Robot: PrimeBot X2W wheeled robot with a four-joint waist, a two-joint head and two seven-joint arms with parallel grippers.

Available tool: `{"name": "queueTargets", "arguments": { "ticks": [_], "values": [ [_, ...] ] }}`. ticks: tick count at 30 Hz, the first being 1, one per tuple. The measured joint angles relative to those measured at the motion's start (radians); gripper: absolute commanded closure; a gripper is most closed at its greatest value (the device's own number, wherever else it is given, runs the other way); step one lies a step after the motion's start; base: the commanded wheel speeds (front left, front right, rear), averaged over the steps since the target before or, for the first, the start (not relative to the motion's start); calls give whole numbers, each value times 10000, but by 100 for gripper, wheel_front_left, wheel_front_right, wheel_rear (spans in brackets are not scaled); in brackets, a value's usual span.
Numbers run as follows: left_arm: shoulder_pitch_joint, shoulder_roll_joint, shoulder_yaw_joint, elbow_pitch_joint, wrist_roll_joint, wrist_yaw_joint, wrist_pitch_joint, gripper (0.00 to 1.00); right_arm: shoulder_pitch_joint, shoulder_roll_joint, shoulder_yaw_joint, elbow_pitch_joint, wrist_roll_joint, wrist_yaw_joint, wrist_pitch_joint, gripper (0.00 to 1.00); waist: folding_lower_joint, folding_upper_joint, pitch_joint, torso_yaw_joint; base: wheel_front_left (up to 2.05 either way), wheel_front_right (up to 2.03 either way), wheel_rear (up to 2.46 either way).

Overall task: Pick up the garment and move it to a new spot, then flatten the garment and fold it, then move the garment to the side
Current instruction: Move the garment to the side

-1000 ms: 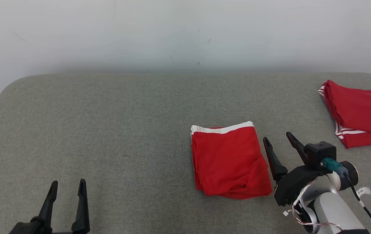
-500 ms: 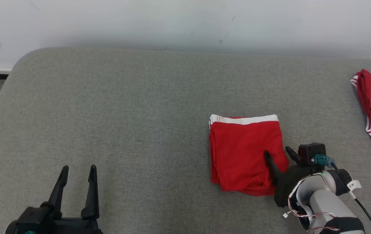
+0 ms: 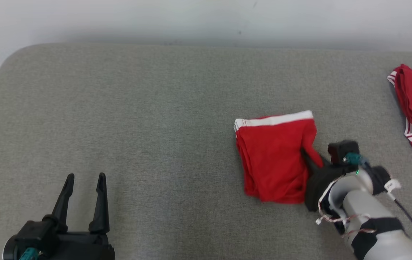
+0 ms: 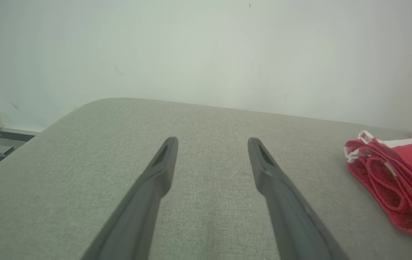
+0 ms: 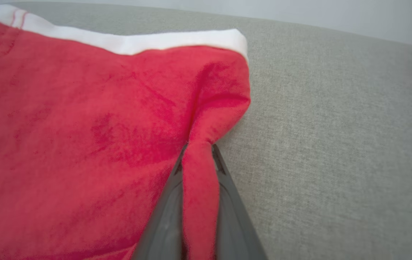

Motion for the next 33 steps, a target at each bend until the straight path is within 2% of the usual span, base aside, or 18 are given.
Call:
{"name": "queueTargets", "arguments": {
  "ticks": [9,16,26,33],
  "values": [
    [-856,-2,-293,-462,46,-2,0,0,-2081,-1697,1354,-842,303,0,324,100,1,1,978,-581,0,0,0],
    [-1504,384,-314,-922,63,-4,2,0,-3395,-3415,1956,-1870,886,-2,842,100,2,1,2110,-1137,0,0,0],
    [-1719,867,-196,-1870,182,-4,0,0,-4755,-5578,2201,-3053,1651,0,1762,100,1,2,3606,-2233,0,0,0],
    [-1719,1137,-190,-2441,251,-2,-2,0,-5257,-6464,2220,-3210,1960,0,2339,100,1,2,4311,-2854,0,0,0]
  ]
}}
